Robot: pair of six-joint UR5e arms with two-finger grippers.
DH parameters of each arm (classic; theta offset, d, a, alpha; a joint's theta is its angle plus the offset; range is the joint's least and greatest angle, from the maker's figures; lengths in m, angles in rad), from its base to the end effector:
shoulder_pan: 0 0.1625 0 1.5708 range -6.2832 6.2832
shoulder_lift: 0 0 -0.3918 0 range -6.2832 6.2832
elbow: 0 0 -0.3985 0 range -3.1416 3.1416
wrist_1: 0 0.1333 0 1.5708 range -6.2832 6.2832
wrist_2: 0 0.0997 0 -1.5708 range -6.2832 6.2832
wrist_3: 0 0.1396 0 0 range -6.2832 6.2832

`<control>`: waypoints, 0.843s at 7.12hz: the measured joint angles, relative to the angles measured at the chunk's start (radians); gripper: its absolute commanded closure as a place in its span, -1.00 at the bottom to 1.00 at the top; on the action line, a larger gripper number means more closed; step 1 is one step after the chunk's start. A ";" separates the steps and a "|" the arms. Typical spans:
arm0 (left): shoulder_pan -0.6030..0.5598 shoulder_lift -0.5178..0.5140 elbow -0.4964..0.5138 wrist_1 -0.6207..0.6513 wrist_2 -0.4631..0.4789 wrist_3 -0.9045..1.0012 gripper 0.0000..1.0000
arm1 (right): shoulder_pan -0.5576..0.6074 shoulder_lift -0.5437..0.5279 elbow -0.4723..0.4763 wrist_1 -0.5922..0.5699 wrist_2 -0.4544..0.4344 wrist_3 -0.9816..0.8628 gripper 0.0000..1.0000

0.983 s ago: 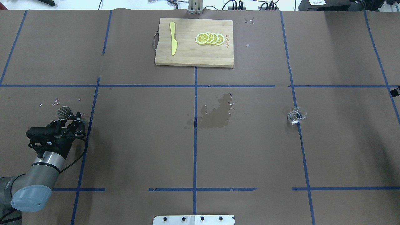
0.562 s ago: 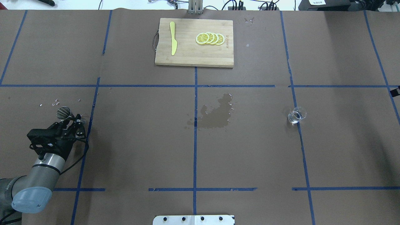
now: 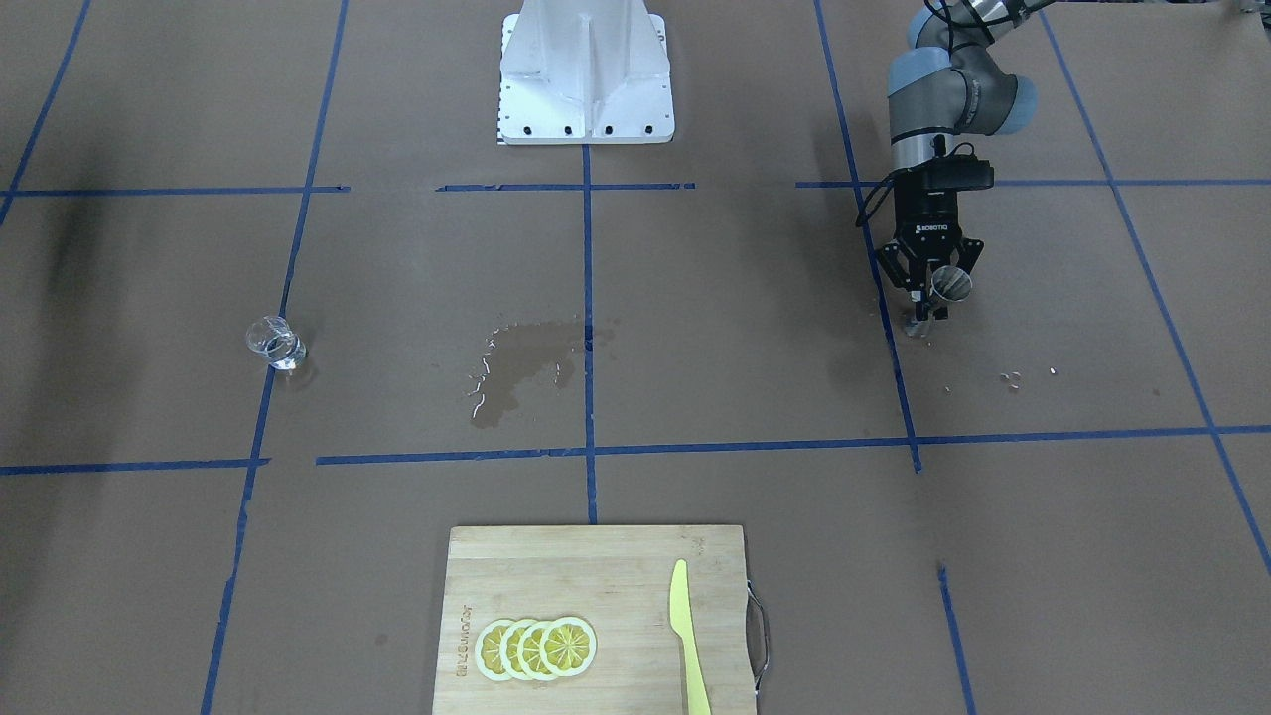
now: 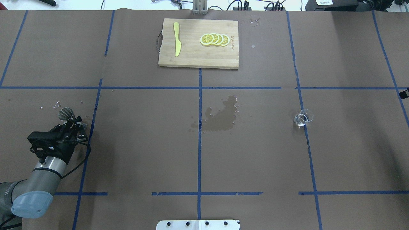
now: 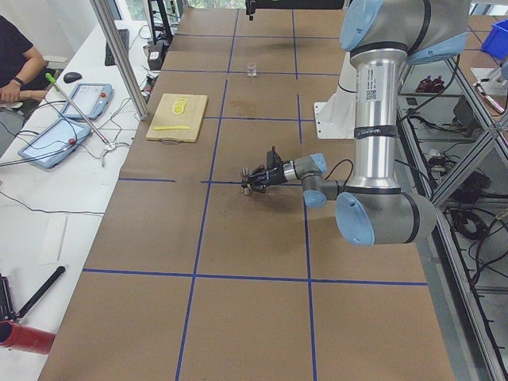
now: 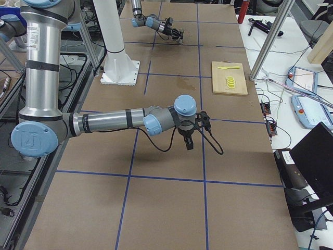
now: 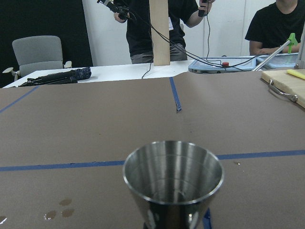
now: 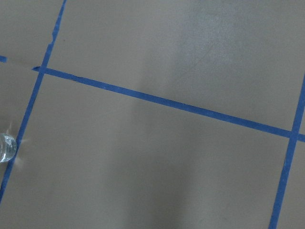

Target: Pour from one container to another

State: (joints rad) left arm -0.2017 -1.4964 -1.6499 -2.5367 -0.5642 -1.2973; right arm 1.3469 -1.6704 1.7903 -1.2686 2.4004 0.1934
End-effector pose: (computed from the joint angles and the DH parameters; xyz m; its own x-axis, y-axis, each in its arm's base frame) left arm 0.4271 -0.3438 0.5112 0.7462 -0.0052 -0.6656 0.6115 0.4005 0.6824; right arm -0.0784 -0.4808 0.5498 0.6191 -0.2653 0.7391 0.0851 0.9583 0.2727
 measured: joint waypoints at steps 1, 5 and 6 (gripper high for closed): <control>-0.001 0.000 -0.002 -0.001 0.001 0.000 1.00 | 0.000 0.000 -0.001 0.000 -0.001 0.000 -1.00; -0.001 -0.002 -0.011 -0.092 0.050 0.000 1.00 | -0.001 0.000 -0.003 0.033 -0.004 0.004 -0.99; -0.001 -0.011 -0.011 -0.119 0.081 0.019 1.00 | -0.006 0.000 -0.005 0.066 -0.005 0.023 -0.99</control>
State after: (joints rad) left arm -0.2025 -1.5075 -1.6608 -2.6554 -0.4835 -1.2788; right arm 1.3406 -1.6703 1.7857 -1.2024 2.3954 0.2168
